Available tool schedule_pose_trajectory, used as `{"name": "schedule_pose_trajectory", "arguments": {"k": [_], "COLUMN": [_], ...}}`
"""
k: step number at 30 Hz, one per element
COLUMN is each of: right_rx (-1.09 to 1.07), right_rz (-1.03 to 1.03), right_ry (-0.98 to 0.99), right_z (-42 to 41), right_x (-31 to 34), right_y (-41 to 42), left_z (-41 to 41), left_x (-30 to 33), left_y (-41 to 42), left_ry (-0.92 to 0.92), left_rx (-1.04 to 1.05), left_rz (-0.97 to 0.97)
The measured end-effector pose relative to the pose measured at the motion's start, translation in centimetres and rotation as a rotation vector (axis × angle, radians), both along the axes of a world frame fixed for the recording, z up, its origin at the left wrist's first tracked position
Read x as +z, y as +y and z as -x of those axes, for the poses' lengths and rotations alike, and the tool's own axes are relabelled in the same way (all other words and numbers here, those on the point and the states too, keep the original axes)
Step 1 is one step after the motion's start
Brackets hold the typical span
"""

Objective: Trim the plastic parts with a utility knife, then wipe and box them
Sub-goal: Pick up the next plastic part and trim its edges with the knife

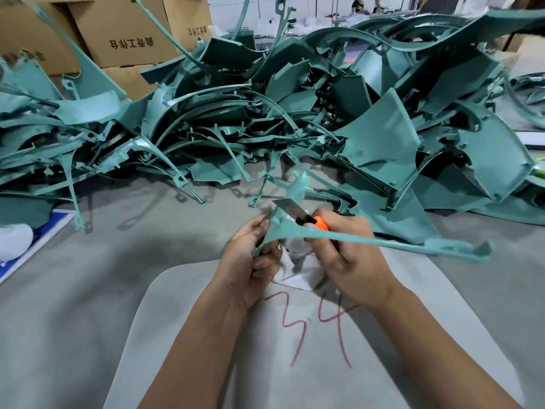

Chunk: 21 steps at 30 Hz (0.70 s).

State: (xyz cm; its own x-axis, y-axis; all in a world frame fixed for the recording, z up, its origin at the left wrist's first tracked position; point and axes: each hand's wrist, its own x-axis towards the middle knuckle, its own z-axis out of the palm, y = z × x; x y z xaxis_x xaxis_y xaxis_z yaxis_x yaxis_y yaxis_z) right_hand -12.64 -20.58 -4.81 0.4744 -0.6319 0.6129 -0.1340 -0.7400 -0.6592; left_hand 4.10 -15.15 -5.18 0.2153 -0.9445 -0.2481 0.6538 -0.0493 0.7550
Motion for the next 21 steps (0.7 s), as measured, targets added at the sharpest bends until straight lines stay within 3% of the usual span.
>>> {"name": "schedule_pose_trajectory", "arguments": {"k": [3,9,16,19,21], "right_rx": [-0.05,-0.04,-0.239,-0.349,-0.445], "right_rz": [-0.055,0.061,0.183,0.143,0.123], "right_ry": [-0.026,0.032,0.056,0.032,-0.033], "right_z": [0.03,0.1,-0.06,0.04,0.32], "right_x": [-0.39,-0.35,-0.13,-0.23,-0.04], "right_y": [-0.09,0.19,0.23,-0.26,-0.67], "left_z": [0.14,0.05,0.01,-0.42,-0.8], "left_x": [-0.06,0.03,0.17,-0.11,-0.4], "left_y": [-0.08,-0.05,-0.06,-0.13,-0.08], "left_ry": [-0.011,0.027,0.042,0.077,-0.004], "left_rx": [0.037,0.034,-0.004,0.009,0.027], "left_rz": [0.015,0.024,0.008,0.021,0.038]}}
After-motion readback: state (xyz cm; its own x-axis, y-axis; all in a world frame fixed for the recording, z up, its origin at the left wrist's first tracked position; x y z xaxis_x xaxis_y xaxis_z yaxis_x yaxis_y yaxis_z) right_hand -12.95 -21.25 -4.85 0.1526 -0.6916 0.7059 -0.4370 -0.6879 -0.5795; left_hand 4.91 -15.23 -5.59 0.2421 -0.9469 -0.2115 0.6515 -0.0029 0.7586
